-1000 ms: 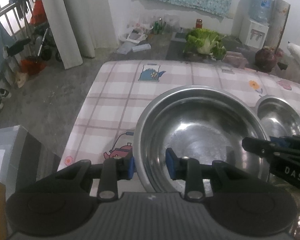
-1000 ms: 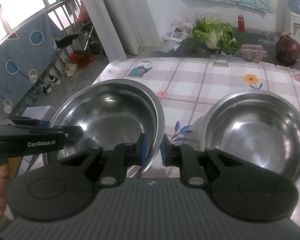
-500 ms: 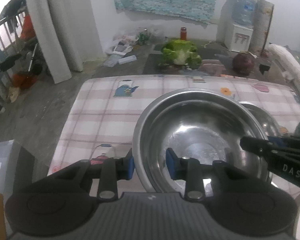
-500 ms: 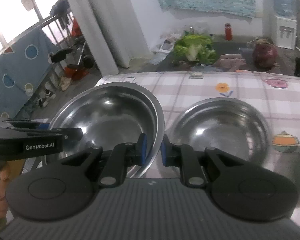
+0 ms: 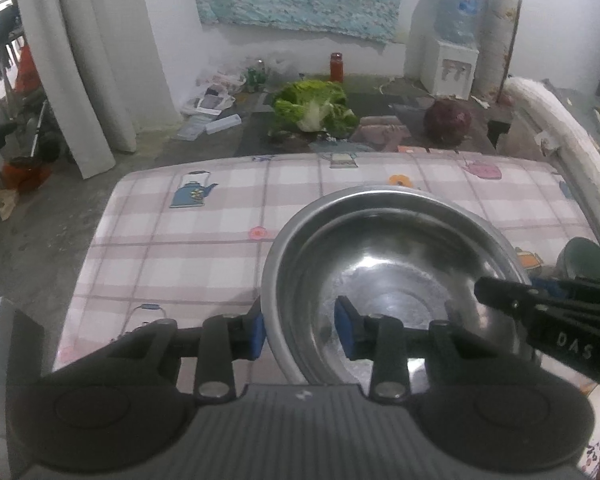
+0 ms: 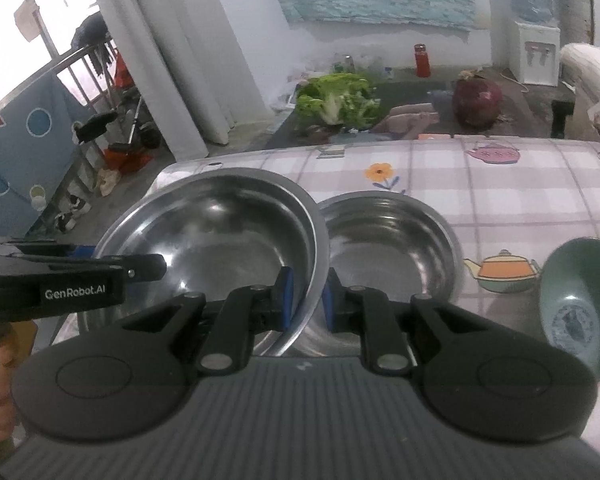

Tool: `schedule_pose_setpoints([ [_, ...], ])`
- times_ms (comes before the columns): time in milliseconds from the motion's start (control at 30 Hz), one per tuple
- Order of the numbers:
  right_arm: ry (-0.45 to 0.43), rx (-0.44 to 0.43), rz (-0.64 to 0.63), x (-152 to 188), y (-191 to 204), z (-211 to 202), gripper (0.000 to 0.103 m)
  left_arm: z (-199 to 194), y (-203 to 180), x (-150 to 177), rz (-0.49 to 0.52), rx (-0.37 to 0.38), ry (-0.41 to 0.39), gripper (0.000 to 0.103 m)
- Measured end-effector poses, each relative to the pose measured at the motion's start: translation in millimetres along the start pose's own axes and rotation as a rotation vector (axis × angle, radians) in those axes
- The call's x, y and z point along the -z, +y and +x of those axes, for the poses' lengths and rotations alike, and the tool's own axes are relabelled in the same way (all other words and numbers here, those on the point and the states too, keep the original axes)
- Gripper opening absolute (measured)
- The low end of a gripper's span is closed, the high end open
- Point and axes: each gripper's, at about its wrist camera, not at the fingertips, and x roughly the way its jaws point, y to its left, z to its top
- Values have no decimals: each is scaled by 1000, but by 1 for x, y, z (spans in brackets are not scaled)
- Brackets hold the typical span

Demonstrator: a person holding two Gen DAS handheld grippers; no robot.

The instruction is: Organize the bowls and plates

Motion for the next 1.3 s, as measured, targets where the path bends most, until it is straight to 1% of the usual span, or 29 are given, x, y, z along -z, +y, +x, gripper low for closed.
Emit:
schedule_pose_setpoints([
  [233,4,22,31,-5,-23,8,16,23,-18,-9,5,18,33,36],
  [500,28,64,59,-3,-47,27,16,52,-37,-16,42,29,62,36],
  [667,49,116,28,0,-52,42,17,69,-48,-17,80,30,81,37],
  [767,50,145,-1,0,-53,47,18,76,-53,-19,109,30,82,38],
  [900,40,183,-46,-4,-51,49,19,81,-55,-20,115,31,84,38],
  [1000,29,188,-61,-6,-49,48,30,80,-56,-18,125,24,77,39],
  [1067,26,199,-75,-8,-48,48,34,79,-56,-16,137,21,73,40],
  [1133,26,197,-73,-9,-49,47,44,75,-56,-13,143,24,70,42],
  [1233,29,189,-60,-9,-51,47,50,66,-53,-10,145,28,54,47],
  [1300,23,187,-58,-10,-51,45,52,59,-49,-9,138,34,44,49],
])
